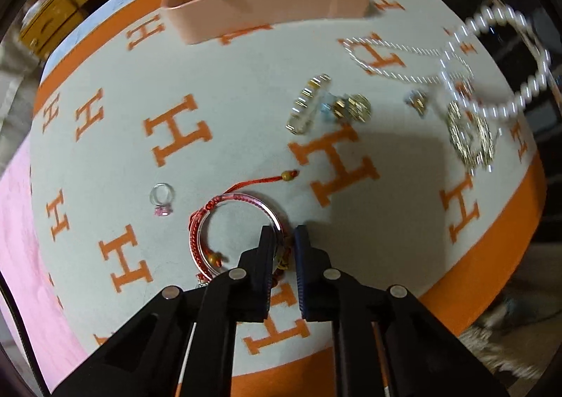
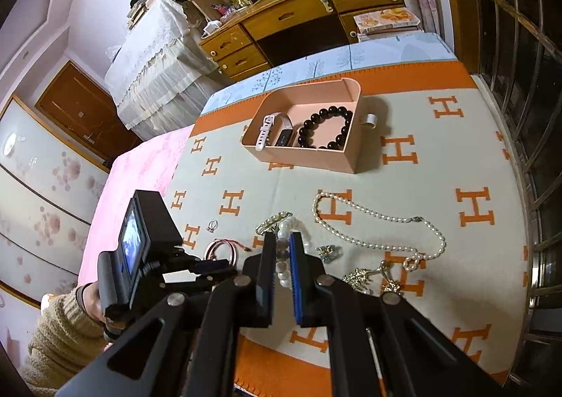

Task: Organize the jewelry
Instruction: 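Grasp the red string bracelet with the left tool while the right tool grasps the pearl bracelet, then lower the red bracelet into the box with the left tool while the right tool releases pearls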

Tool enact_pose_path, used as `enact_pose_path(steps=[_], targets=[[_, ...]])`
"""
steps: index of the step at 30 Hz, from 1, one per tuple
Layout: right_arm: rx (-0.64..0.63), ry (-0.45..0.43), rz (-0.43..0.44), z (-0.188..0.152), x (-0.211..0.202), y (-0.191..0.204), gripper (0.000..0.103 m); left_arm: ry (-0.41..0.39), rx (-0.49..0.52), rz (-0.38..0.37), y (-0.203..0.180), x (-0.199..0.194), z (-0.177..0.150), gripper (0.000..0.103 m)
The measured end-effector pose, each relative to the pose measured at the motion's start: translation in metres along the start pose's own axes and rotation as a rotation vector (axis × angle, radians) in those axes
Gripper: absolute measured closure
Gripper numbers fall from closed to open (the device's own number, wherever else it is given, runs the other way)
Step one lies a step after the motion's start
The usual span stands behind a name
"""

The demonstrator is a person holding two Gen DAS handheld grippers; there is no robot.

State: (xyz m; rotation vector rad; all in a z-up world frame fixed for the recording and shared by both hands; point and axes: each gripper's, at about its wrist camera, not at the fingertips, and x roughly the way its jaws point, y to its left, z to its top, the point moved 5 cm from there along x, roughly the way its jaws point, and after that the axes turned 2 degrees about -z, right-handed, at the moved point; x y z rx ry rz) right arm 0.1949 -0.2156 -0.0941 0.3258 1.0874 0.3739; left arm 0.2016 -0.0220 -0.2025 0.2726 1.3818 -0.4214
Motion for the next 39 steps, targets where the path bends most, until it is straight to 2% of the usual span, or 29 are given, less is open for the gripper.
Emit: enact_pose_path(steps=[6, 12, 16, 20, 25, 29, 32, 39], targets=[[0.004, -0.022, 0.005, 0.013, -0.002, 0.002, 0.096, -0.118, -0.107, -0.015, 0.024, -0.044, 0.025, 0.094], [-0.008, -0.103, -0.007, 0.048, -0.010, 0.011, 0.095, -0.248, -0.151, -0.007, 0.031, -0.097, 0.059, 0.094], [0.006, -0.151, -0.022, 0.078, -0.003, 0.011, 0.095, -0.287, -0.172, -0.067, 0.024, -0.109, 0.095, 0.094], [0.034, -0.147, -0.030, 0.100, 0.015, 0.006, 0.095, -0.284, -0.132, -0.115, -0.002, -0.098, 0.130, 0.094], [0.029, -0.112, -0.059, 0.114, 0.043, 0.003, 0.095, -0.231, -0.081, -0.075, -0.021, -0.064, 0.160, 0.094], [0.030, -0.089, -0.074, 0.117, 0.059, -0.002, 0.095, -0.207, -0.112, -0.030, -0.007, -0.041, 0.179, 0.094], [0.024, -0.086, -0.075, 0.119, 0.066, -0.003, 0.095, -0.202, -0.160, -0.057, 0.011, -0.026, 0.191, 0.094], [0.017, -0.102, -0.070, 0.130, 0.078, -0.008, 0.095, -0.241, -0.183, -0.096, 0.023, -0.007, 0.208, 0.094]])
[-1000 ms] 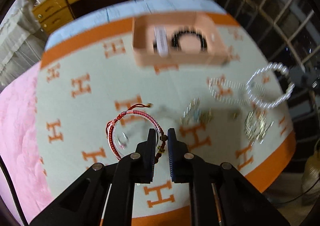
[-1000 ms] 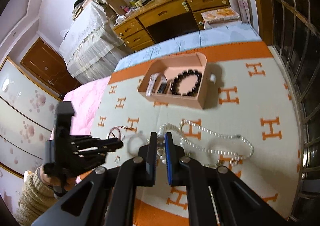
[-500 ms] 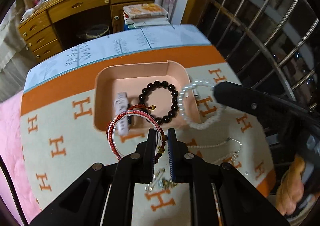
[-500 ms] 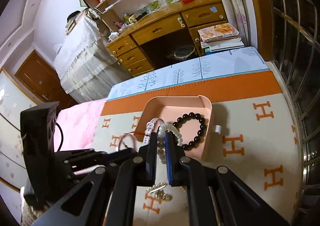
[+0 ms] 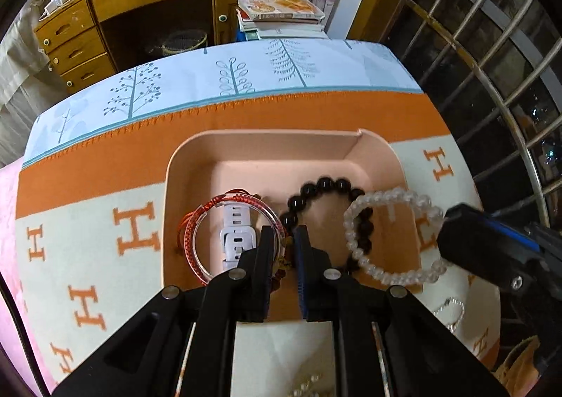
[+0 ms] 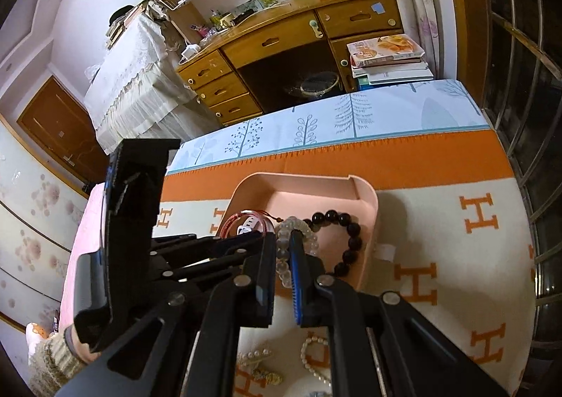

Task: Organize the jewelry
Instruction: 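Lower the red bracelet into the box with the left tool while the right tool releases pearls, then withdraw both open tools from the box toward the remaining jewelry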

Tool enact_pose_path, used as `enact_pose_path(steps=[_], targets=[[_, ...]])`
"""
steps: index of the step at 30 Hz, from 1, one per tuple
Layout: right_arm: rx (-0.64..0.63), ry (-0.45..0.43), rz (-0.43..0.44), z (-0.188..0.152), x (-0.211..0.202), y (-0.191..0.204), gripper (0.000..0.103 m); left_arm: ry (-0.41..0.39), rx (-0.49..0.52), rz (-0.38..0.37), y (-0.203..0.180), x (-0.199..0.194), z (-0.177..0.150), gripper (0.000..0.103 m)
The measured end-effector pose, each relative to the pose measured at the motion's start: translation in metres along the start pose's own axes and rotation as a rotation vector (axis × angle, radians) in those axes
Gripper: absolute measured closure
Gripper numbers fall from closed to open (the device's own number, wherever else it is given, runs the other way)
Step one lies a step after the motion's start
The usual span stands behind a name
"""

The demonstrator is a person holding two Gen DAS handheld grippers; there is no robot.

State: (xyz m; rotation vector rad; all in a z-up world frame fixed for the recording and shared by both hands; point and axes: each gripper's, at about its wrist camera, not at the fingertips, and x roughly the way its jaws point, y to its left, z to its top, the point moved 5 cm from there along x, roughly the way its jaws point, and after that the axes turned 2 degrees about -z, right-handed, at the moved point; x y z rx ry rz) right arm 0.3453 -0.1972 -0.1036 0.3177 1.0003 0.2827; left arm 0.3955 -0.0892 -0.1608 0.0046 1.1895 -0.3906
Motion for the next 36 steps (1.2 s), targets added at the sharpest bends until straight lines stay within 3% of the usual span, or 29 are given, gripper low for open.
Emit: enact_pose_path(steps=[12, 15, 20, 24, 36], targets=[[0.036, 0.033, -0.030, 0.000, 0.016, -0.024, 0.095, 0.034, -0.100, -0.283, -0.023, 0.032, -0.001, 0.094], [0.040, 0.059, -0.018, -0.001, 0.020, -0.028, 0.095, 0.057, -0.127, -0.320, -0.023, 0.036, -0.001, 0.085], [0.030, 0.052, -0.019, -0.003, 0.016, -0.027, 0.093, 0.039, -0.145, -0.318, -0.015, 0.026, -0.002, 0.070], [0.011, 0.060, -0.018, -0.006, 0.016, -0.022, 0.093, -0.009, -0.153, -0.248, 0.000, 0.007, -0.002, 0.046], [-0.016, 0.057, 0.005, -0.026, -0.007, -0.008, 0.093, -0.052, -0.089, -0.093, 0.030, -0.055, -0.034, 0.044]])
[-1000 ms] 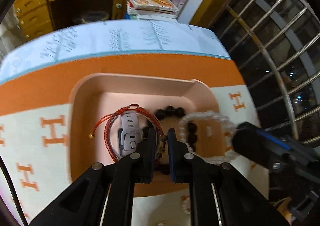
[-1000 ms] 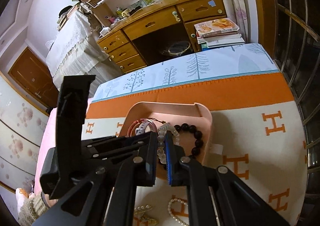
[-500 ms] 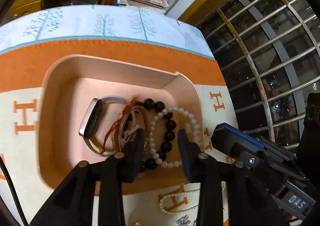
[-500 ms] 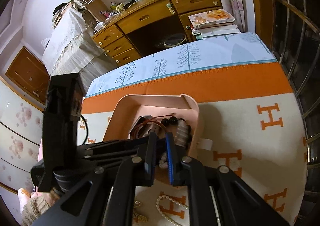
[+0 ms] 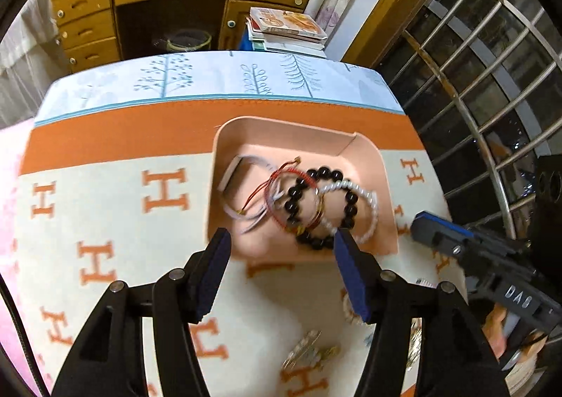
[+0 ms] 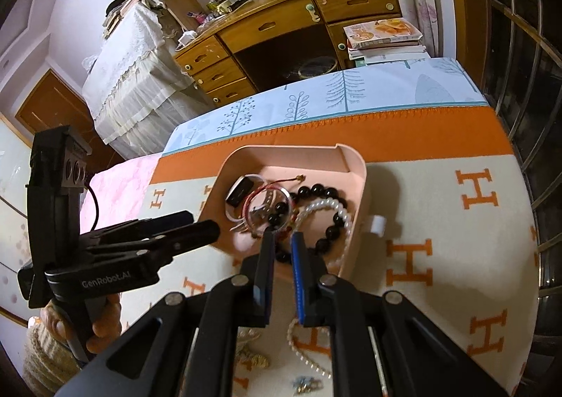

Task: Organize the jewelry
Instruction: 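Withdraw both open tools from the box toward the remaining jewelry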

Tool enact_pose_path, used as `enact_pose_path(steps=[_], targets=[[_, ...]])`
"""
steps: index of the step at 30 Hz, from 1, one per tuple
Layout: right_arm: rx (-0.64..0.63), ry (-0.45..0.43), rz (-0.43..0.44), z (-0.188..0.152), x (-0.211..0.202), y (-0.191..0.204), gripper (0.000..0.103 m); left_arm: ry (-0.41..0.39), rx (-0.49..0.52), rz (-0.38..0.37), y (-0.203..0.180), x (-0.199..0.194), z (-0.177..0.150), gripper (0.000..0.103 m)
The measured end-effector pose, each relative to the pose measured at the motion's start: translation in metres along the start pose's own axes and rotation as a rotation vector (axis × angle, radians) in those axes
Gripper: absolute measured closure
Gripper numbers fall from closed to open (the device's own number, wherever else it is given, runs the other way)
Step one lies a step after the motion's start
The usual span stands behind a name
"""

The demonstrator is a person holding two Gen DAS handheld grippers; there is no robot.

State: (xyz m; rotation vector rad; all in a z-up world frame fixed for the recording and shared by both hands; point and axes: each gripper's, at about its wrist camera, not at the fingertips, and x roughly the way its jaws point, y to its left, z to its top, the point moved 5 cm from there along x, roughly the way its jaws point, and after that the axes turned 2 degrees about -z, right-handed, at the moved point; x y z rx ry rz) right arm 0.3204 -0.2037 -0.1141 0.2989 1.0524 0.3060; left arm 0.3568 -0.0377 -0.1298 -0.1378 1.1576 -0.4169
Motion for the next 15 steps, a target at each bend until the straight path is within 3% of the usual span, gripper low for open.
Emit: enact_pose_path(steps=[15], targets=[[-0.112, -0.003, 0.007, -0.071, -0.069, 0.021, 0.093, -0.024, 0.128, 0.043, -0.026, -0.070, -0.088, 0.038]])
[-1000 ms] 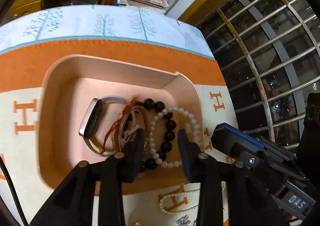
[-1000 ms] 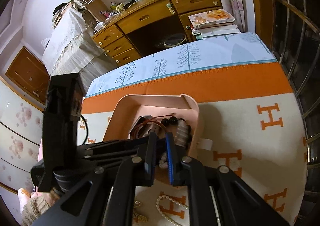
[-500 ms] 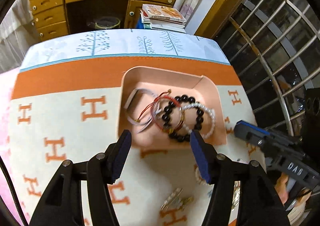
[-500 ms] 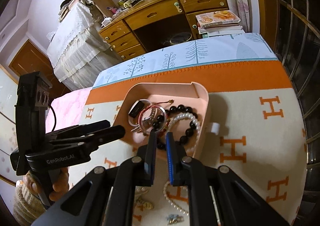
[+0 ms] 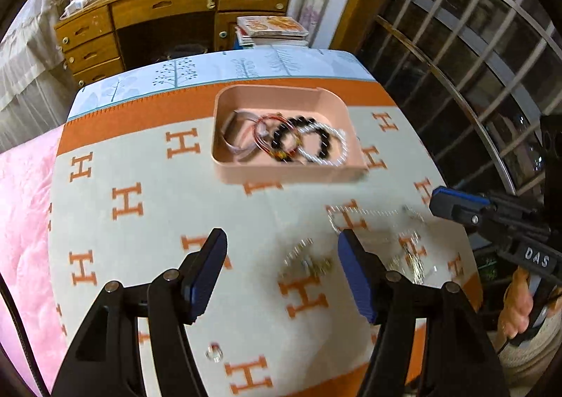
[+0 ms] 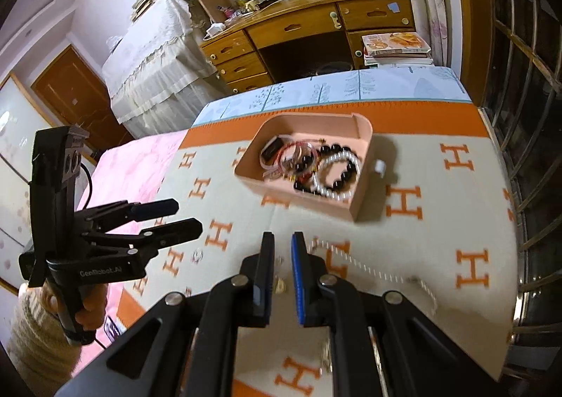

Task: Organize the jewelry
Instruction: 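Withdraw both open tools from the box toward the remaining jewelry, then grasp the gold leaf hair comb with the right tool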

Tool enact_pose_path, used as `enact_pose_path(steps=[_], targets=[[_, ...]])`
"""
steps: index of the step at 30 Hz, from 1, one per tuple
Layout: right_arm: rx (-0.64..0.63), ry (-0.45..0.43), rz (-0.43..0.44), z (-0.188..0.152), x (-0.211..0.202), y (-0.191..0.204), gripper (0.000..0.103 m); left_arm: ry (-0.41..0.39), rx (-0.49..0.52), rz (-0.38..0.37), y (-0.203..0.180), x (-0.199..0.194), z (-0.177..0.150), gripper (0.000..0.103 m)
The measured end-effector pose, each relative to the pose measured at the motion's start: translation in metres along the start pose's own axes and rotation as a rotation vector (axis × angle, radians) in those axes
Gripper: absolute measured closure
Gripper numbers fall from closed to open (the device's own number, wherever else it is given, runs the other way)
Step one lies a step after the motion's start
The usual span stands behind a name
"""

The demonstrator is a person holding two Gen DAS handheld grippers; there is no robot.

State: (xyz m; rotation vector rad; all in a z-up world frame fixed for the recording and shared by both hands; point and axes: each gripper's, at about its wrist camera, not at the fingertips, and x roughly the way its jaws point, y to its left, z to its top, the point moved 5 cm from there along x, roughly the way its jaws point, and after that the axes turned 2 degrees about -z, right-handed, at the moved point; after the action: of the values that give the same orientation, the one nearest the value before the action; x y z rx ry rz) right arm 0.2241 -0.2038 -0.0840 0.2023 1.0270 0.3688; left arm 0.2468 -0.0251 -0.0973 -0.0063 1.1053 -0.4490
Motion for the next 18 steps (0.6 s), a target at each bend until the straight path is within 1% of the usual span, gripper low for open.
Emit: enact_pose_path(steps=[3, 4, 6, 8, 10, 14, 18], targets=[[-0.011, 0.008, -0.007, -0.016, -0.012, -0.004, 0.093, -0.003, 0.038, -0.010, -0.015, -0.008, -0.018, 0.032], [-0.010, 0.011, -0.012, -0.022, -0.016, -0.006, 0.092, -0.003, 0.047, -0.012, -0.019, -0.010, -0.023, 0.032], [-0.008, 0.018, -0.029, -0.035, -0.022, -0.014, 0.084, -0.001, 0.074, -0.015, -0.028, -0.012, -0.034, 0.032], [0.000, 0.019, -0.054, -0.045, -0.026, -0.023, 0.070, 0.010, 0.094, -0.016, -0.037, -0.012, -0.045, 0.031], [0.008, 0.022, -0.077, -0.055, -0.028, -0.034, 0.068, 0.027, 0.114, -0.019, -0.045, -0.009, -0.055, 0.031], [0.031, 0.061, -0.104, -0.073, -0.021, -0.056, 0.068, 0.061, 0.133, -0.023, -0.054, 0.003, -0.072, 0.031], [0.003, 0.095, -0.114, -0.092, -0.011, -0.063, 0.068, 0.093, 0.140, -0.024, -0.061, 0.017, -0.090, 0.031]])
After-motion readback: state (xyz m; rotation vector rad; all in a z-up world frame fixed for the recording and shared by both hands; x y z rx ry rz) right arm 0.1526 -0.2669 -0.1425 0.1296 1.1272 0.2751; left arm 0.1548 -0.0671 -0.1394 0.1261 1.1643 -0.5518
